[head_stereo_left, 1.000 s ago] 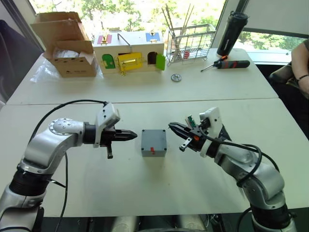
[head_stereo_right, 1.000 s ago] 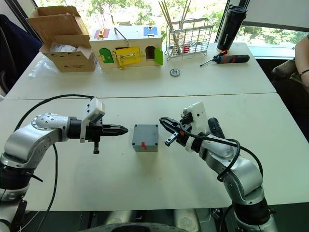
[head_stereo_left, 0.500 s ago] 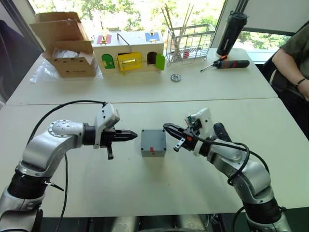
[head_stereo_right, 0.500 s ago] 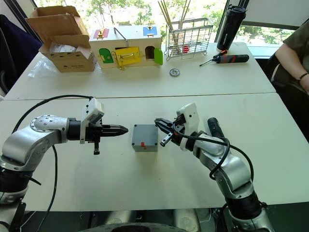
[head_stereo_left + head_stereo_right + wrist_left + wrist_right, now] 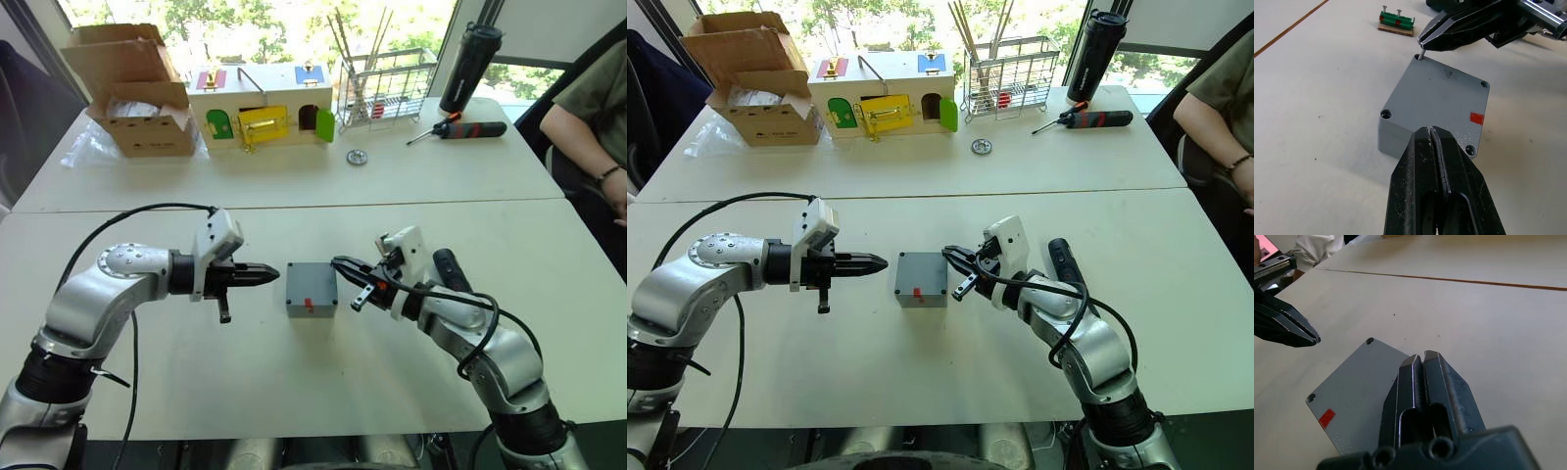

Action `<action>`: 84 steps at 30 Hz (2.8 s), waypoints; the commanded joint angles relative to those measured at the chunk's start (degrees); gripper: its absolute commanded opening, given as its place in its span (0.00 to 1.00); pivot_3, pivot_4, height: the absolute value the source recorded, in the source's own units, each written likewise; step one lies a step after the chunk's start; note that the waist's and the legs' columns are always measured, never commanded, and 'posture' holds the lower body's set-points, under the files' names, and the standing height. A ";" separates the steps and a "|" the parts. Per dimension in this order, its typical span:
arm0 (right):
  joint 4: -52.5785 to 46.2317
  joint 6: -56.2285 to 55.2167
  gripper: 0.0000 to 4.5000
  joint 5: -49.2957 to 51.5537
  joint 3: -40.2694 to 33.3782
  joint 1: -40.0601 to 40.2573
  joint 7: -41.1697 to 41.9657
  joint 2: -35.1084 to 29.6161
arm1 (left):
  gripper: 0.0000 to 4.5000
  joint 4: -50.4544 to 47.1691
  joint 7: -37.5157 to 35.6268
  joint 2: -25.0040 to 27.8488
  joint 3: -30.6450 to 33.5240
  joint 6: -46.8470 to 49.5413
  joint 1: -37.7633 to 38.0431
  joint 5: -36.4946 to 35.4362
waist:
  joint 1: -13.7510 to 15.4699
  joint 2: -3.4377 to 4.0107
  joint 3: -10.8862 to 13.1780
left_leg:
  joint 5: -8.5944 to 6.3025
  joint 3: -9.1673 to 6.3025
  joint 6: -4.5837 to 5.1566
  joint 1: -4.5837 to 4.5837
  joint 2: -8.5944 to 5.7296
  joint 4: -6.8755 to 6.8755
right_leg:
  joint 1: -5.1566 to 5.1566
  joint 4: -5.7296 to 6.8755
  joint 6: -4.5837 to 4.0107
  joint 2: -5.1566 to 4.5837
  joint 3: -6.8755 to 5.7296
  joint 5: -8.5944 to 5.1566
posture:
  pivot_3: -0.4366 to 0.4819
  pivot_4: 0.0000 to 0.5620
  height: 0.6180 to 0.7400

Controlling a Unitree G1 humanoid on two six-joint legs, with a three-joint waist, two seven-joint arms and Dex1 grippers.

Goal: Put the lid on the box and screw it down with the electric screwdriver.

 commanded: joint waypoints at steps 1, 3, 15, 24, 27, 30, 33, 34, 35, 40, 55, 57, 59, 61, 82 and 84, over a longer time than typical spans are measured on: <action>-0.40 -1.20 0.01 -0.41 0.35 -0.52 0.43 0.58 | 0.00 -2.06 0.16 0.18 0.35 0.26 -0.52 -0.96 | 0.01 0.00 0.00 | 0.00 0.00 0.00 0.00 0.00 0.00 | 0.00 0.00 0.00 0.00 0.00 0.00 | 0.48 0.27 1.00; 0.07 -1.31 0.01 -0.69 0.57 -0.84 0.56 0.74 | 0.00 -2.34 0.11 0.07 0.21 0.55 -0.76 -1.27 | 0.00 0.00 0.00 | 0.00 0.00 0.00 0.00 0.00 0.00 | 0.00 0.00 0.00 0.00 0.00 0.00 | 0.48 0.27 1.00; -0.32 -0.91 0.59 -0.96 0.15 -1.69 0.71 1.14 | 0.00 -3.02 0.77 -0.53 -0.39 1.08 -1.12 -2.17 | 0.01 0.00 0.00 | 0.00 0.00 -0.01 0.00 0.00 0.00 | 0.00 0.01 0.00 0.00 0.00 0.00 | 0.48 0.27 1.00; -5.37 1.84 0.88 4.47 -12.35 -1.57 -4.55 3.00 | 0.00 -2.09 0.04 -1.77 -0.69 0.57 -3.42 -3.08 | 0.15 0.00 0.00 | 0.01 0.00 -0.02 -0.02 0.00 0.01 | 0.00 0.01 0.00 -0.01 0.00 0.00 | 0.48 0.27 1.00; -7.68 5.78 0.88 8.70 -18.87 -1.96 -6.17 2.24 | 0.00 -0.80 -0.36 -3.09 -1.62 -0.08 -5.46 -2.68 | 0.13 0.00 0.00 | 0.01 0.00 -0.02 -0.02 0.00 0.01 | 0.00 0.01 0.00 0.00 0.00 0.00 | 0.48 0.27 1.00; -8.89 5.39 0.88 8.49 -21.99 -1.82 -7.09 0.57 | 0.00 0.53 -0.16 -4.58 -2.02 -0.20 -7.15 -2.61 | 0.05 0.00 0.00 | 0.01 0.00 -0.02 -0.03 0.00 0.00 | 0.00 0.01 0.00 0.01 0.00 0.00 | 0.48 0.27 1.00; -10.18 6.00 0.94 9.59 -24.29 0.23 -6.35 -1.53 | 0.00 1.35 -0.61 -5.08 -2.70 -0.69 -7.98 -2.09 | -0.08 0.00 0.00 | 0.01 0.00 -0.02 -0.03 0.00 -0.01 | -0.02 0.02 0.00 0.03 0.00 0.00 | 0.48 0.27 1.00; -10.65 5.83 1.00 9.37 -25.26 1.86 -5.86 -2.66 | 0.00 1.23 -0.97 -5.06 -2.94 -0.82 -8.12 -2.10 | -0.04 0.00 0.00 | 0.01 0.00 -0.02 -0.03 0.00 -0.02 | -0.03 0.03 0.00 0.03 0.00 0.00 | 0.48 0.27 1.00; -10.96 5.65 1.00 9.11 -26.08 3.36 -5.48 -3.72 | 0.00 1.01 -1.26 -5.05 -3.13 -0.78 -8.22 -2.27 | -0.02 0.00 0.00 | 0.01 0.00 -0.02 -0.03 0.01 -0.04 | -0.03 0.03 0.00 0.04 0.00 0.00 | 0.48 0.27 1.00; -10.57 18.65 1.00 14.46 -35.10 6.13 -4.97 -12.91 | 0.00 -2.40 -5.18 -2.56 -5.98 -0.59 -8.23 -2.40 | 0.11 0.01 0.01 | 0.01 0.01 0.00 -0.04 -0.01 0.05 | 0.05 0.02 0.00 0.02 0.01 0.00 | 0.48 0.27 1.00; 18.51 53.01 1.00 31.46 -17.71 -14.73 17.48 -52.00 | 0.00 -15.14 -7.83 3.20 -4.60 0.41 -4.19 -6.60 | 0.00 0.32 0.25 | -0.27 0.16 0.50 -0.03 0.08 0.13 | 0.25 -0.20 -0.01 -0.09 -0.09 0.01 | 0.48 0.27 1.00; 20.31 52.67 1.00 30.58 -13.66 -16.02 19.58 -52.83 | 0.00 -17.62 -6.55 3.53 -3.73 1.82 -3.45 -8.27 | 0.26 0.31 0.25 | -0.28 0.15 0.51 -0.04 0.08 0.13 | 0.23 -0.21 -0.01 -0.09 -0.10 0.01 | 0.48 0.27 1.00; 21.11 51.76 1.00 29.56 -9.37 -16.97 21.99 -53.87 | 0.00 -20.14 -5.03 3.81 -2.88 3.33 -2.58 -10.18 | 0.35 0.32 0.26 | -0.28 0.15 0.51 -0.09 0.05 0.13 | 0.19 -0.21 -0.01 -0.11 -0.11 0.01 | 0.48 0.27 1.00; 22.10 52.43 1.00 29.26 -6.59 -18.02 23.47 -53.73 | 0.00 -22.30 -3.42 4.07 -2.44 4.47 -1.73 -11.46 | 0.22 0.32 0.26 | -0.28 0.15 0.51 -0.10 0.05 0.14 | 0.19 -0.22 -0.01 -0.12 -0.11 0.01 | 0.48 0.27 1.00; 26.08 52.28 1.00 20.14 6.28 -22.12 22.51 -43.18 | 0.00 -23.23 1.05 4.67 -3.59 5.20 -1.45 -13.41 | -0.18 -0.12 0.08 | -0.28 0.13 0.50 0.03 0.08 0.18 | 0.29 -0.21 -0.02 -0.04 -0.09 0.02 | 0.48 0.27 1.00; 24.92 51.62 0.89 18.92 7.87 -22.09 22.21 -43.11 | 0.00 -23.32 1.55 4.39 -3.85 5.27 -1.47 -13.39 | -0.10 -0.34 -0.05 | -0.28 0.09 0.50 0.03 0.08 0.18 | 0.30 -0.21 -0.02 -0.04 -0.11 0.02 | 0.48 0.27 1.00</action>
